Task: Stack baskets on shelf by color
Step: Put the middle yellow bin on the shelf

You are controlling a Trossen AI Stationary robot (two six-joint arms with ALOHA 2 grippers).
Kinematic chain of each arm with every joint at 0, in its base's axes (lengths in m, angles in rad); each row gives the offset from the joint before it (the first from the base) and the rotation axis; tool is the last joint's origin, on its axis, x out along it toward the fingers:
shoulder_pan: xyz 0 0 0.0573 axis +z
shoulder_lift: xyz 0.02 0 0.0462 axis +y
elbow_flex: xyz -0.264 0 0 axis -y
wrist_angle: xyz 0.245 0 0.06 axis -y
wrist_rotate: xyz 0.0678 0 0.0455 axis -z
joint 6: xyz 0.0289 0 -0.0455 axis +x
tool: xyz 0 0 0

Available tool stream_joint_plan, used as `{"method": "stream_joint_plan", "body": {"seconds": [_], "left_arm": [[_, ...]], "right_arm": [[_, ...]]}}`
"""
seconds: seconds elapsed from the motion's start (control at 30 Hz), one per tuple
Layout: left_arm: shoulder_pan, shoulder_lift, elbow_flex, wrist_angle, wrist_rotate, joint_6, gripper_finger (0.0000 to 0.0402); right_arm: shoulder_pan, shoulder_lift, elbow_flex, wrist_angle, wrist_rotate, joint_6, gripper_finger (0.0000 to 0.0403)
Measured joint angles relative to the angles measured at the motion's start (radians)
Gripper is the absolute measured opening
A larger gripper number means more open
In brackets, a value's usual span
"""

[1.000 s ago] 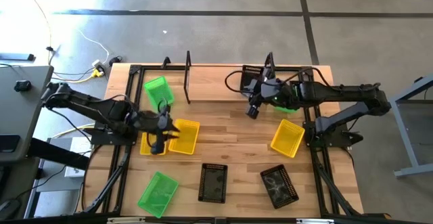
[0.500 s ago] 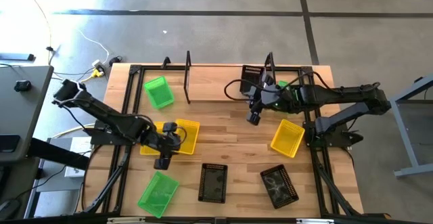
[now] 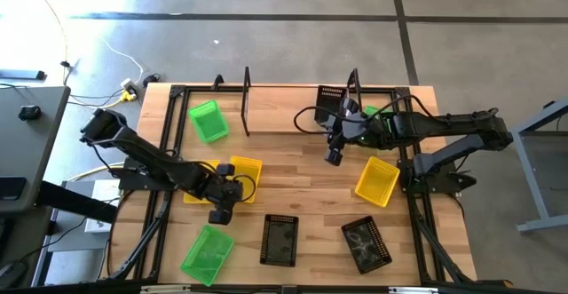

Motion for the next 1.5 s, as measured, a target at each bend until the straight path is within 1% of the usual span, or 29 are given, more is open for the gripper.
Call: {"method": "stream_joint_plan", "body": {"seconds": [0.17,0.23,0.3,0.43,0.47,0.63,0.83,1.07,1.2,1.33,1.5], "left_arm": [[0.0,0.038,0.0,0.004,0.001,-0.026,0.01],[0.0,0.046,0.0,0.002,0.003,-0.039,0.0092],[0.0,0.05,0.0,0.005,0.003,-0.047,0.0074],[0.0,0.052,0.0,0.017,0.005,-0.055,0.0016],[0.0,0.051,0.0,0.023,0.005,-0.057,0.001],[0.004,0.046,0.033,0.033,0.009,-0.064,0.0007],[0.033,0.046,0.146,0.031,-0.002,0.007,0.0004],[0.131,0.045,0.278,0.03,-0.057,0.114,0.0002],[0.2,0.045,0.327,0.029,-0.061,0.202,0.0002],[0.271,0.045,0.354,0.029,-0.079,0.28,0.0001],[0.383,0.045,0.358,0.026,-0.08,0.369,0.0001]], "right_arm": [[0.0,0.0,0.0,0.0,-0.003,-0.008,0.0069],[0.0,0.0,0.0,-0.006,-0.003,-0.008,0.0069],[0.0,0.0,0.0,-0.01,-0.003,-0.01,0.0069],[0.0,0.0,0.0,-0.016,-0.003,-0.01,0.0069],[0.0,0.0,0.0,-0.016,-0.003,-0.009,0.0069],[0.0,0.0,0.0,-0.015,-0.002,-0.008,0.0069],[0.0,0.0,0.0,-0.015,0.005,-0.007,0.0069],[0.0,0.0,0.0,-0.015,0.008,0.016,0.0069],[0.0,0.0,0.0,-0.015,0.008,0.036,0.0069],[0.0,0.0,0.0,-0.015,0.025,0.039,0.0069],[0.0,0.0,0.0,-0.015,0.064,0.063,0.0069]]}}
